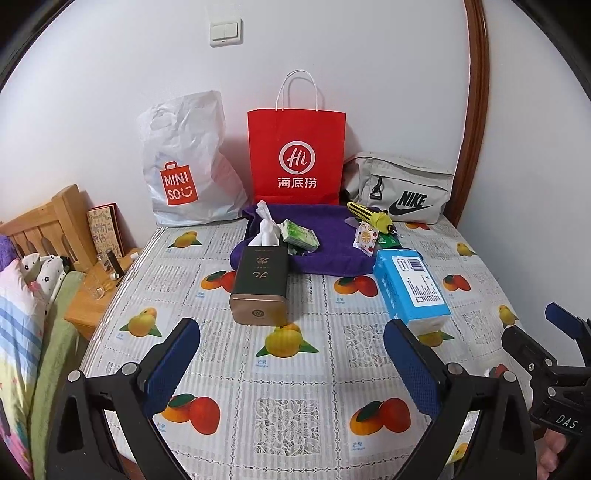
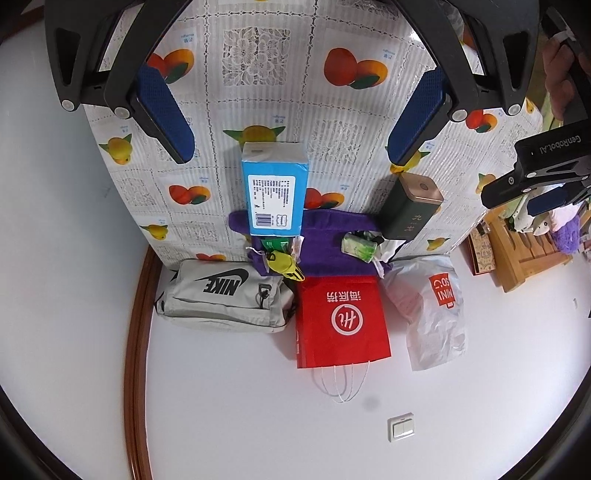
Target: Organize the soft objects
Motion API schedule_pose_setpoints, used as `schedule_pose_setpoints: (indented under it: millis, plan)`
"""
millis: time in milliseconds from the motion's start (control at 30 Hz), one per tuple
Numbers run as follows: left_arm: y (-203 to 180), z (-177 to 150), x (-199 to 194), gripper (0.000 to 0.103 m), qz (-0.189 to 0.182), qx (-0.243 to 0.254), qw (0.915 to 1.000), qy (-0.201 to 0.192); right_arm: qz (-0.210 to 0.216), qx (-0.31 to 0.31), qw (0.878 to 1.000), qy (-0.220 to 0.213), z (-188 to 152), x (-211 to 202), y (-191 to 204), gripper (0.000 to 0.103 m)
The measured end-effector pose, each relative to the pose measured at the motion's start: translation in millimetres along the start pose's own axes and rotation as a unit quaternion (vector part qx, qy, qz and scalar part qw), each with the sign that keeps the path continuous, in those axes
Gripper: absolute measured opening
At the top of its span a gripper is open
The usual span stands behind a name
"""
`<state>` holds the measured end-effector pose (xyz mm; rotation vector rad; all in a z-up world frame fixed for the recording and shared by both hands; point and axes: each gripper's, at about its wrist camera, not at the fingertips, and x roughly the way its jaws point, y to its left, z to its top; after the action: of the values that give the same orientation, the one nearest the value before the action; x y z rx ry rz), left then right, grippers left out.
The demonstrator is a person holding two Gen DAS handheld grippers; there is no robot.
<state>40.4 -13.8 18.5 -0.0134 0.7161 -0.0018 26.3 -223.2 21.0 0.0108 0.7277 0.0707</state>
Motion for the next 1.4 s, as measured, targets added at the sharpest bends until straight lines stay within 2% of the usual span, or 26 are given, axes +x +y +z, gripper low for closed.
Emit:
schedule_pose_setpoints:
  millis: [233,1400]
  plan:
    - [-1.8,-1.8,-1.2,0.101,0.002,0.001,1.0,0.001,0.001,0.014,1.0,-0.004,-1.6,-3.0,-4.6,0.103]
    - [0.9,-6.4,-2.7,0.101,-0.003,0.0,1.0,0.001,-0.001,0.005,1.0,-0.009,-5.1,-9.7,-0.3,0.103]
